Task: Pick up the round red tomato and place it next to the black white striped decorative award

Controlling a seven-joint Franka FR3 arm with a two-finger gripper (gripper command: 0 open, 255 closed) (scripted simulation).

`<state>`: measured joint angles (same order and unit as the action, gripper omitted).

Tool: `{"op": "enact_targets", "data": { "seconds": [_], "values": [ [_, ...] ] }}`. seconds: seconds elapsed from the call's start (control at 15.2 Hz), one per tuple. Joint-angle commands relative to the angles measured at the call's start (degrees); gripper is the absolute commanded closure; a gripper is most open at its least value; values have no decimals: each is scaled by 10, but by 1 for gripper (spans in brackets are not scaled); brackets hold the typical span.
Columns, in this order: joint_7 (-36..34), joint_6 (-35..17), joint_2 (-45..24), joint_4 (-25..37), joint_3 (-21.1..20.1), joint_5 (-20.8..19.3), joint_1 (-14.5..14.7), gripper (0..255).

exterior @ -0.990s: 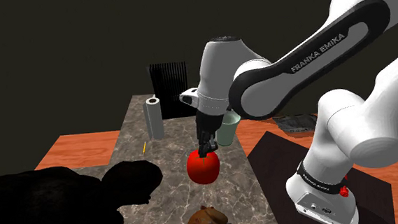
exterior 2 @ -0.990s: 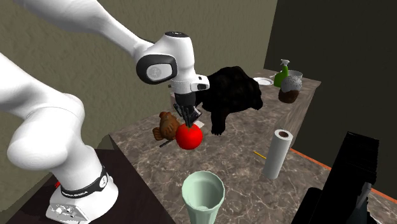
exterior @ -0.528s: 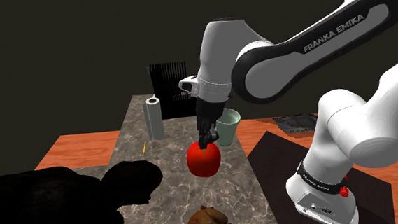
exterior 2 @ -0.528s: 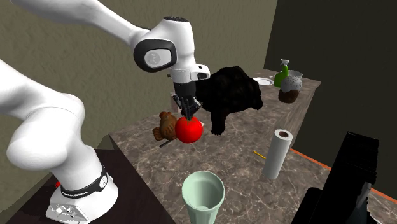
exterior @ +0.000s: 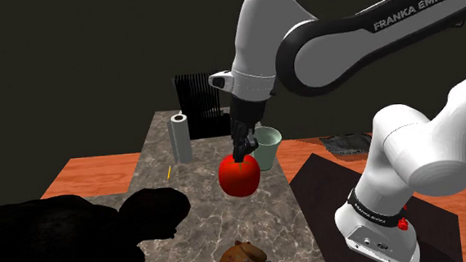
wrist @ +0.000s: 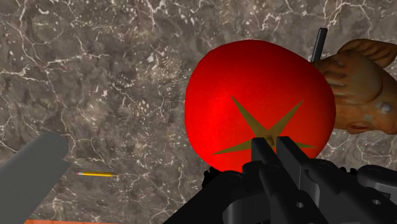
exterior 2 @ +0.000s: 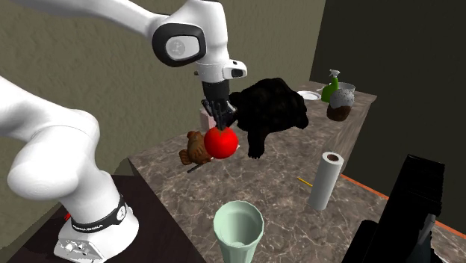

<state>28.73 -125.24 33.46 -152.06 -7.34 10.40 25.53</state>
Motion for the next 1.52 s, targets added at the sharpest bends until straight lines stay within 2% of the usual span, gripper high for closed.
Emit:
{"op": "enact_targets", "data": {
  "seconds": [0.0, 1.45],
  "values": [
    [-2, 18, 5, 13, 0, -2, -1, 255],
    [-18, 195, 30, 166, 12, -18, -7, 255]
  ]
}}
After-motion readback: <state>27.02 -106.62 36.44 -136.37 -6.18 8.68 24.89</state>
